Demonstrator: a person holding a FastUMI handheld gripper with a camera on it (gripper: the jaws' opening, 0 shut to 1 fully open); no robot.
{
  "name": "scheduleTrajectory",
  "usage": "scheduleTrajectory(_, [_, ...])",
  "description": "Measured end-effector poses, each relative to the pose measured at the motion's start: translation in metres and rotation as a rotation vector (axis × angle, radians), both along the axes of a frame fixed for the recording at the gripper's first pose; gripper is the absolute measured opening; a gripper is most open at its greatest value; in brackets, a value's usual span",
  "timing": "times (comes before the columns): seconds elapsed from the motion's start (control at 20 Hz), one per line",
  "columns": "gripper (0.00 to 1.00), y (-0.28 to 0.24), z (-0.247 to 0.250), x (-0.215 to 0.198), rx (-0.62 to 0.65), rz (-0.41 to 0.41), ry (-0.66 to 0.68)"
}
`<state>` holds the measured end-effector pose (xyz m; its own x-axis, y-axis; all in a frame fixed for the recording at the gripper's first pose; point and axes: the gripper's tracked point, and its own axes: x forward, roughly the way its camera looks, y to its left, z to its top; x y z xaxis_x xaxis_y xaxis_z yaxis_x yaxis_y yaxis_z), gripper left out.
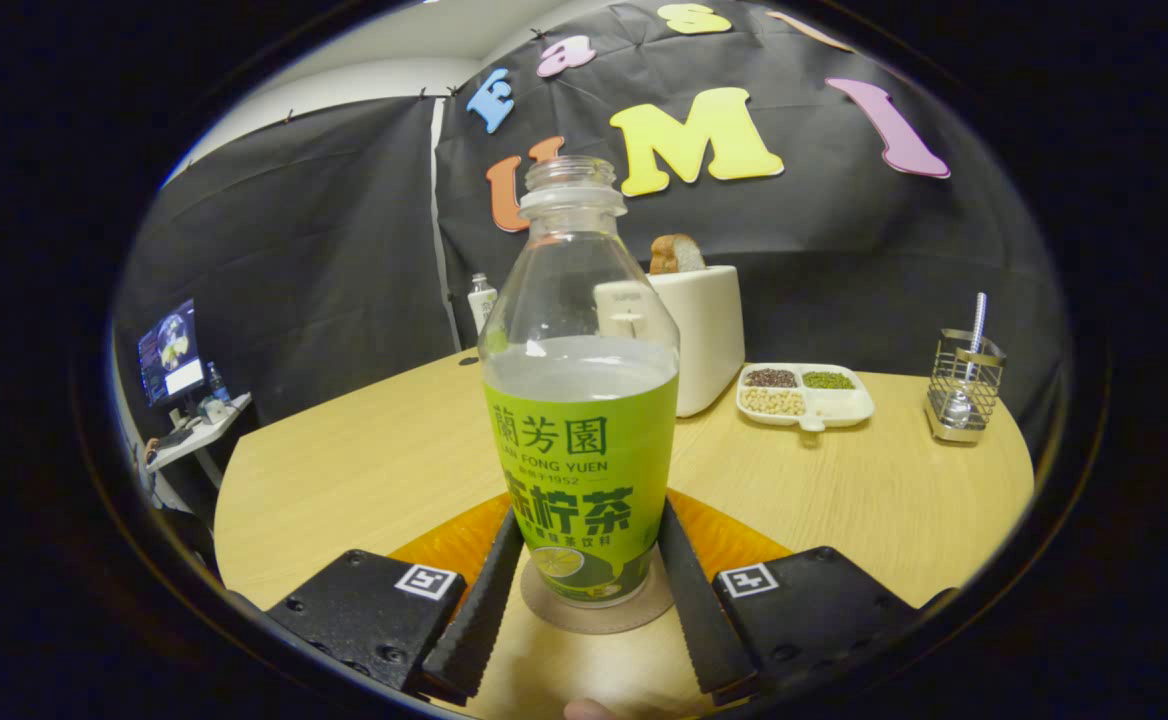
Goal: Take the bottle from table, then pour the juice into the cup, finally place the bottle on the coaster
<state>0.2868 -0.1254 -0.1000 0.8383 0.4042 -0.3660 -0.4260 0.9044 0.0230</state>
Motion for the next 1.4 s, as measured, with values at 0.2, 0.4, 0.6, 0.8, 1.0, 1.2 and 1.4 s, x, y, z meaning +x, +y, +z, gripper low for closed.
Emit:
scheduleTrajectory(0.2, [0.81, 0.001, -0.001, 0.005, -0.071, -0.014, -0.021])
scheduleTrajectory(0.4, [0.83, -0.001, -0.010, 0.003, -0.096, -0.021, 0.020])
scheduleTrajectory(0.6, [0.85, -0.003, -0.009, 0.002, -0.067, -0.031, 0.033])
scheduleTrajectory(0.8, [0.89, -0.004, -0.004, -0.001, -0.036, -0.052, 0.059])
scheduleTrajectory(1.0, [0.94, -0.007, 0.007, -0.006, -0.004, -0.085, 0.062])
scheduleTrajectory(1.2, [0.94, -0.006, 0.013, -0.010, 0.006, -0.094, 0.061])
scheduleTrajectory(1.4, [0.95, 0.001, 0.014, -0.021, -0.003, -0.092, 0.065])
